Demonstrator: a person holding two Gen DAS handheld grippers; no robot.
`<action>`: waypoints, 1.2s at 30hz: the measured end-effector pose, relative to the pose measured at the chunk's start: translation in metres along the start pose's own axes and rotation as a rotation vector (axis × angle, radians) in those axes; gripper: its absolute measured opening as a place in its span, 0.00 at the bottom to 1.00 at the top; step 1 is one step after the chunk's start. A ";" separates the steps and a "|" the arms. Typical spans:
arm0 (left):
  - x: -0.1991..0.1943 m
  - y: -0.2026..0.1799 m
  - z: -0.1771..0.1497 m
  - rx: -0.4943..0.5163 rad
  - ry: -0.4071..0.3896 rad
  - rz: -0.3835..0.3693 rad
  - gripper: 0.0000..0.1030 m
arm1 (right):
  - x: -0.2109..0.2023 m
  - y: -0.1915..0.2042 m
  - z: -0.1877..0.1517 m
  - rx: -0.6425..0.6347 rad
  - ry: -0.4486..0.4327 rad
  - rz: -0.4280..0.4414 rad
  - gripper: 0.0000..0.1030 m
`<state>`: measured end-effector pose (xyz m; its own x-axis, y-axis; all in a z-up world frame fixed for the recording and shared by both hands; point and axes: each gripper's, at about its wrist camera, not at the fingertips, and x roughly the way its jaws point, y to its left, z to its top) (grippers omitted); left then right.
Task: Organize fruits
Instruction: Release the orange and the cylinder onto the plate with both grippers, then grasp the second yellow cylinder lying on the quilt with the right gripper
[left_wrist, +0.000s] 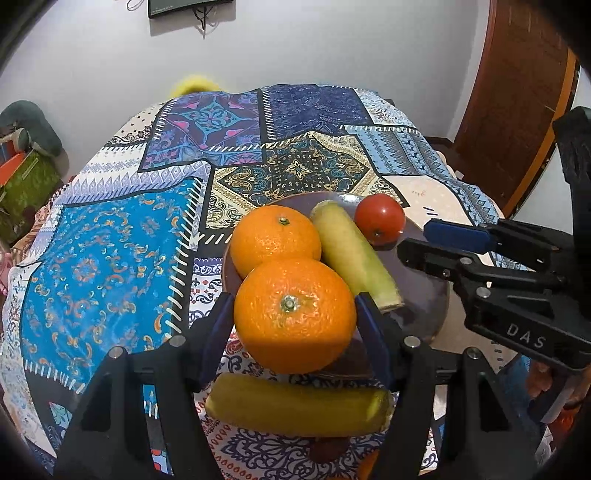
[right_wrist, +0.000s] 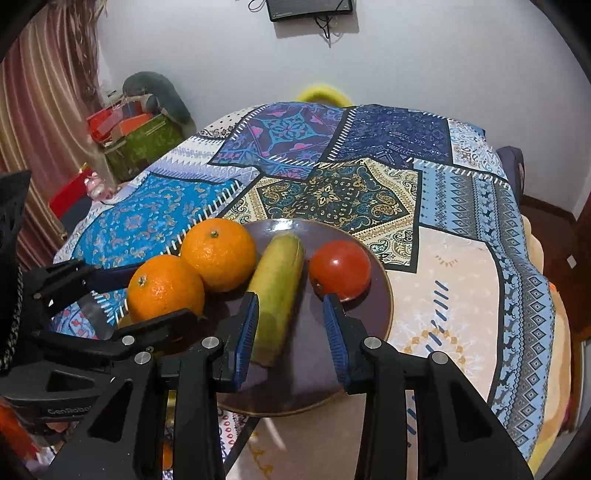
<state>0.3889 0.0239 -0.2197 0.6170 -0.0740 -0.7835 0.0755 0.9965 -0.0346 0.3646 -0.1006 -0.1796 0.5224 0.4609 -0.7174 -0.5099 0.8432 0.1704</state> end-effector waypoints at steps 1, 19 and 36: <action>0.000 0.000 0.000 0.001 0.002 0.002 0.64 | 0.000 0.000 0.000 -0.004 0.000 -0.009 0.32; -0.054 0.015 -0.015 -0.016 -0.043 0.032 0.74 | -0.042 0.021 -0.027 -0.093 0.012 -0.033 0.37; -0.055 0.075 -0.076 -0.072 0.015 0.152 0.74 | -0.003 0.074 -0.049 -0.171 0.123 0.067 0.50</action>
<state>0.3013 0.1059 -0.2267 0.6048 0.0784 -0.7925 -0.0748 0.9963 0.0414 0.2921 -0.0533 -0.1981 0.4017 0.4681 -0.7871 -0.6545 0.7479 0.1107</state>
